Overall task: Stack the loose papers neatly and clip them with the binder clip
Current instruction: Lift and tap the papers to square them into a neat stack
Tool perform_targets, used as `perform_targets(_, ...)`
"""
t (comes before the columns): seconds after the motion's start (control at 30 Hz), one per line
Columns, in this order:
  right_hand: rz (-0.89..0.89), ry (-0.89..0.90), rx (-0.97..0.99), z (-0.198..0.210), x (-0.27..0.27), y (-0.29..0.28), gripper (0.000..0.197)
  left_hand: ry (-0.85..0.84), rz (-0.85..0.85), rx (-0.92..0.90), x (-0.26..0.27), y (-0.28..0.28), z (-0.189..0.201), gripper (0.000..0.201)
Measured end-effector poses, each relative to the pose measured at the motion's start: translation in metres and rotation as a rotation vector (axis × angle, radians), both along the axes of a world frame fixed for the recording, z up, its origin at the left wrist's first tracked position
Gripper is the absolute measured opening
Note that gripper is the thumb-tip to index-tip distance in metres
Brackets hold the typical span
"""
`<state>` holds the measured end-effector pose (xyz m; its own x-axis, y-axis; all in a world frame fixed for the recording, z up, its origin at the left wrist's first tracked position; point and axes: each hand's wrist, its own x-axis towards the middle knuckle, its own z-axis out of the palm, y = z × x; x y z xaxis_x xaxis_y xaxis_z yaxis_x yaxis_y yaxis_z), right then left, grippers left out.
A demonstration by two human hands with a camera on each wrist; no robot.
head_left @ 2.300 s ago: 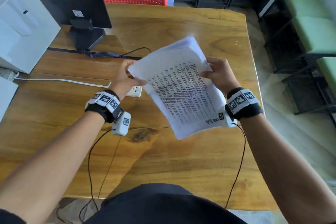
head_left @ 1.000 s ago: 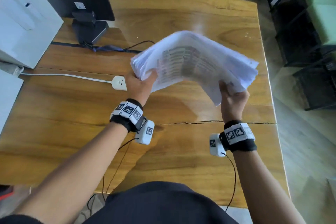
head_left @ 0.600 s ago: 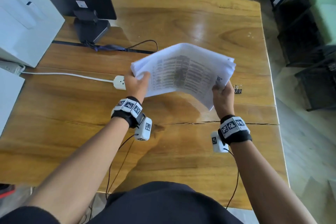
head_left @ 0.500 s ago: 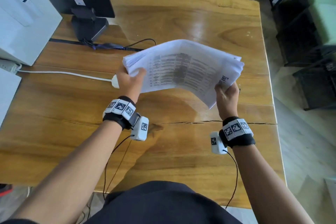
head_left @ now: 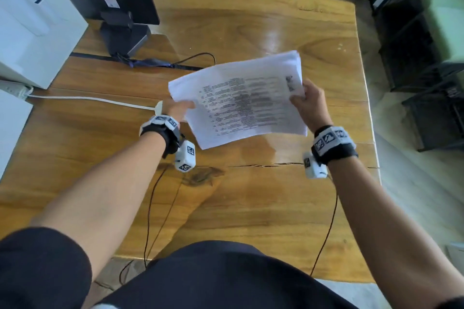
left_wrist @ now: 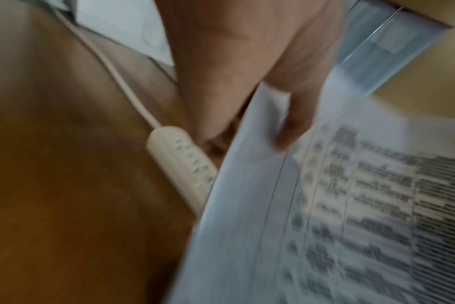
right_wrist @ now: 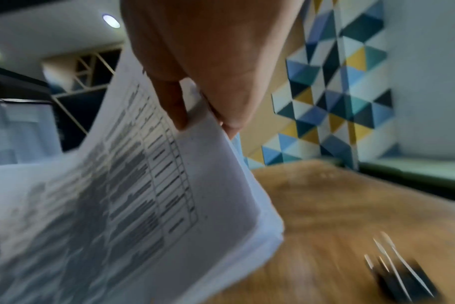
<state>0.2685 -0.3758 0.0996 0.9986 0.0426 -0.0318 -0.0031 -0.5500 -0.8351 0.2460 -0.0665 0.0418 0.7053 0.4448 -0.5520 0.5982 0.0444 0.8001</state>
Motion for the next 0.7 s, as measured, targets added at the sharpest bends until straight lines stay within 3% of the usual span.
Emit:
perform_targets(0.03,0.025,-0.028,-0.034,0.015,0.008,0.0,0.029,0.011,-0.079,0.049,0.008,0.005,-0.002,0.031)
perform_targets(0.1,0.09,-0.07,-0.072,0.047,0.02,0.003,0.034,-0.041,-0.187,0.209,0.021,0.005,0.008,0.073)
perform_targets(0.13,0.147,-0.085,-0.121,0.062,0.023,0.008,0.034,-0.141,-0.261,0.281,0.024,-0.004,0.02,0.09)
perform_targets(0.2,0.256,-0.122,-0.334,0.087,0.027,0.02,0.033,-0.378,-0.513,0.32,0.024,-0.031,0.053,0.104)
perform_targets(0.27,0.329,-0.151,-0.572,0.108,0.026,0.034,0.035,-0.517,-0.693,0.159,0.02,-0.056,0.08,0.101)
perform_targets(0.33,0.414,-0.197,-0.731,0.121,0.021,0.044,0.037,-0.527,-0.673,-0.047,0.018,-0.068,0.09,0.075)
perform_targets(0.4,0.475,-0.222,-0.799,0.127,0.016,0.045,0.036,-0.503,-0.586,-0.1,0.014,-0.071,0.096,0.042)
perform_targets(0.43,0.458,-0.217,-0.794,0.127,0.015,0.039,0.033,-0.491,-0.547,-0.1,0.014,-0.071,0.094,0.035)
perform_targets(0.53,0.295,-0.139,-0.6,0.116,0.015,0.004,0.029,-0.473,-0.421,-0.106,0.004,-0.068,0.084,0.03)
perform_targets(0.57,0.237,-0.105,-0.47,0.107,0.013,-0.008,0.031,-0.461,-0.372,-0.131,0.001,-0.067,0.078,0.021)
perform_targets(0.7,0.015,-0.058,0.132,0.059,-0.01,-0.027,0.035,-0.447,-0.273,-0.11,-0.008,-0.07,0.079,0.019)
